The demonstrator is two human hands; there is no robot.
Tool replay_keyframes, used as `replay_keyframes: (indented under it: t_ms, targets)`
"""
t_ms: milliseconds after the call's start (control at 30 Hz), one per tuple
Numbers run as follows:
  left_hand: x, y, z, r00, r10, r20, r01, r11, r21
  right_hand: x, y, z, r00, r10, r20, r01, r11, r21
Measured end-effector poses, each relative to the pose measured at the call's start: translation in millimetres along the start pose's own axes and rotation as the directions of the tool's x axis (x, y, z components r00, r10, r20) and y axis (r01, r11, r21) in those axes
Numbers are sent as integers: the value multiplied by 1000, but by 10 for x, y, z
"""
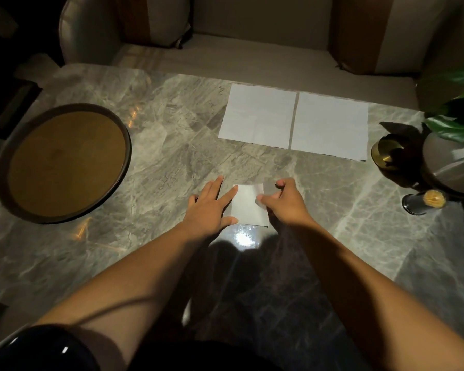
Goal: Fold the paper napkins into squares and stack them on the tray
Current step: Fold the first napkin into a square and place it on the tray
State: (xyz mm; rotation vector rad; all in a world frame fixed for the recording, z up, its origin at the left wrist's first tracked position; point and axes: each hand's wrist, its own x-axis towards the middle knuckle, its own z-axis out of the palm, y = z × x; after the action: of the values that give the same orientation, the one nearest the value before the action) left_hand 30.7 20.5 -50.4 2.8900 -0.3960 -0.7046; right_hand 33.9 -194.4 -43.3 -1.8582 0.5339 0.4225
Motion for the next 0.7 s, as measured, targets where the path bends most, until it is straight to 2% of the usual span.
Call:
replay_keyframes:
  t_ms: [100,200,367,467,500,533,600,633,700]
  targets:
    - [0,8,-16,1000,-4,-6,4,1000,1,9,1,68,996,-66,-66,49,972,-230]
    - [-2,34,-47,1000,-12,3,12,1000,-11,15,-34,120,992,-123,-13,108,916,-386]
    - [12,32,-151,999,-13,32,15,998,-60,0,-18,86,988,-102,-114,66,957,-283]
    - [-12,-37,-210,1000,-9,-21,4,978,-207,-40,-22,-20,991,-24,-132,20,999,-27]
    - [-22,-51,-220,996,-36,-79,6,936,-352,-67,-36,-62,995,-18,-101,24,998,50]
    - [-37,-37,-234,989,-94,-114,15,834,-552,-97,-65,-107,997,-40,-65,45,996,81]
    - [-61,87,-288,978,-208,-33,70,470,-880,-157,-145,-214,995,-104,7,104,994,29]
    - [-62,164,-317,975,-219,38,108,318,-942,-187,-182,-271,993,-110,44,109,994,22]
    - [-50,303,-337,974,-165,157,179,127,-976,-248,-245,-369,988,-111,105,103,992,72]
